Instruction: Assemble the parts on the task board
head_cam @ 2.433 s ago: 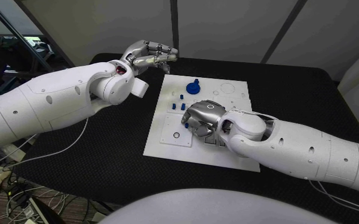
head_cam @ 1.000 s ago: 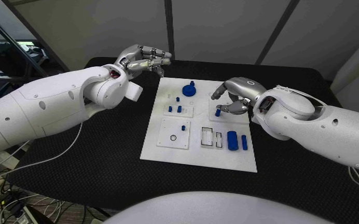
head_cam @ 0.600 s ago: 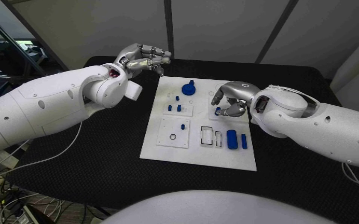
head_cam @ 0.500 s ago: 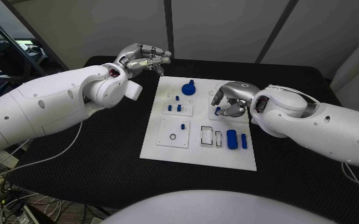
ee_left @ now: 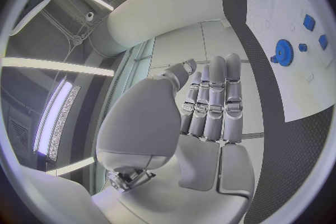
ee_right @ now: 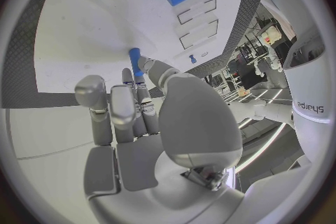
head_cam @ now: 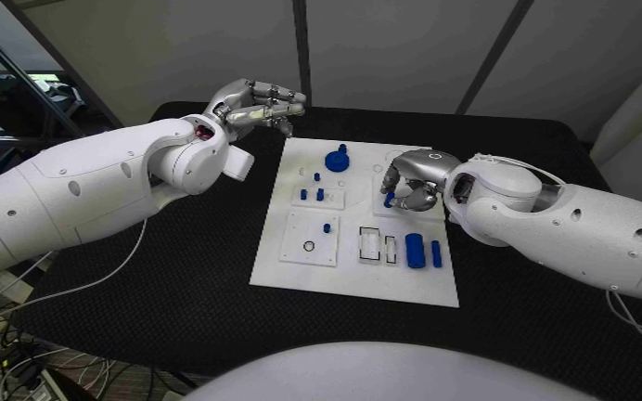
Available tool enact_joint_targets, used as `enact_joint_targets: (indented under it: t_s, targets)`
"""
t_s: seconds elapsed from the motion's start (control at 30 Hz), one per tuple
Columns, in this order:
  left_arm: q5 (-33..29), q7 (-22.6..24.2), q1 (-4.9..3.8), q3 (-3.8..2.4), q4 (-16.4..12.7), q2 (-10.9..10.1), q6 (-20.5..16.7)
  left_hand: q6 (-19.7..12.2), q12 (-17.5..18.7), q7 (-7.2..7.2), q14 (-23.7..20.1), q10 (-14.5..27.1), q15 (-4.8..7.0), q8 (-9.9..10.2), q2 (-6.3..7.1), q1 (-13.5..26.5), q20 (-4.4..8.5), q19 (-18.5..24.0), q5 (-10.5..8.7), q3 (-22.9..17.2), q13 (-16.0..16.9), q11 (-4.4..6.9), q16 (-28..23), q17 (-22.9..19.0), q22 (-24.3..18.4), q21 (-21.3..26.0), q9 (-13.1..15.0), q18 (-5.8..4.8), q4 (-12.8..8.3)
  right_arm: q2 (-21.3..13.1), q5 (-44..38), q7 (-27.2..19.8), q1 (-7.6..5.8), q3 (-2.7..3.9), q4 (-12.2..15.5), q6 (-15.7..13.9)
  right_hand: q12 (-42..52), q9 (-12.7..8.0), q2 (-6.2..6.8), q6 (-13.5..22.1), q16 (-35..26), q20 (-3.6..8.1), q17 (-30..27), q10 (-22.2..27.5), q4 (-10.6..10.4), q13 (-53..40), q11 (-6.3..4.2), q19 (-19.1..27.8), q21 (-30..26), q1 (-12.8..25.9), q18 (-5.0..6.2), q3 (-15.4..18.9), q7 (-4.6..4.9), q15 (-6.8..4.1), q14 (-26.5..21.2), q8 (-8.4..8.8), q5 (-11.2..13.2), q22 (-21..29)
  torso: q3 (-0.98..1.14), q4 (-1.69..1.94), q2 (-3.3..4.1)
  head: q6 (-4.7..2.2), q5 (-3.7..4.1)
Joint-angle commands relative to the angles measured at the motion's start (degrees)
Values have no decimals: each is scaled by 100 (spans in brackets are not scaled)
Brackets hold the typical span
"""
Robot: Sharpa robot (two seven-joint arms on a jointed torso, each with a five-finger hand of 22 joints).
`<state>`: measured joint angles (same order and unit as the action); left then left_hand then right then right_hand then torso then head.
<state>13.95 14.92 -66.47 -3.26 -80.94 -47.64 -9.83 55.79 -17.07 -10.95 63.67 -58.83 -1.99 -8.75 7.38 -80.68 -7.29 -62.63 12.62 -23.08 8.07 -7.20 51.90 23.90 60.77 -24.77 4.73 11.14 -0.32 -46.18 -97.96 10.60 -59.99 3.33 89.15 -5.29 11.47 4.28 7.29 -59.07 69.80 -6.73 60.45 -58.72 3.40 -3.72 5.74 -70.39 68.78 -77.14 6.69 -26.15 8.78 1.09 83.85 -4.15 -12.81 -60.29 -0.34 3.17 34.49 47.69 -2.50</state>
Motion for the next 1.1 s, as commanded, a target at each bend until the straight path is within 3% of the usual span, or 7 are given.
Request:
enact_joint_targets:
  t_s: [0.03,0.43,0.7,1.1]
  targets:
    - [-16,44,-7,-2,2,11,61,-3,-36,-31,5,37,-26,-20,-8,60,-28,24,38,25,-1,11,-21,-7,-6,35,-7,-75,22,15,-110,80,-8,-1,-16,55,50,14,-70,-76,88,3,101,-118,1,-5,-10,-97,91,-2,-18,-69,13,-47,133,-46,27,-117,-2,1,0,8,3]
    - [-16,29,-7,-2,16,24,60,-4,-54,-21,4,43,-26,-35,-26,68,-31,24,40,26,-1,15,-26,-15,-19,51,-8,-74,29,54,-118,75,-5,-4,-69,77,185,62,-142,-371,291,62,308,-661,-23,-49,-122,-275,314,-3,-73,-165,-38,-126,183,-144,51,-398,-3,2,-5,-20,-2]
    - [-16,26,-7,-2,28,23,52,-2,-57,-20,5,44,-25,-38,-27,68,-31,23,40,26,0,17,-25,-15,-21,52,-8,-74,28,38,-38,29,-4,-4,-54,-86,224,119,-230,-614,389,127,410,-946,27,-94,-207,-394,458,-95,-112,-169,-101,-196,205,-260,44,-586,-1,-4,-2,-33,-3]
    - [-16,28,-6,-2,62,34,40,-4,-58,-23,7,47,-25,-39,-27,73,-32,21,39,29,-1,15,-24,-16,-22,54,-9,-73,31,-242,72,-35,-9,4,342,-521,214,123,-229,-627,406,133,429,-957,31,-94,-210,-418,486,-94,-121,-163,-101,-199,209,-266,30,-625,-1,-4,-12,-45,2]
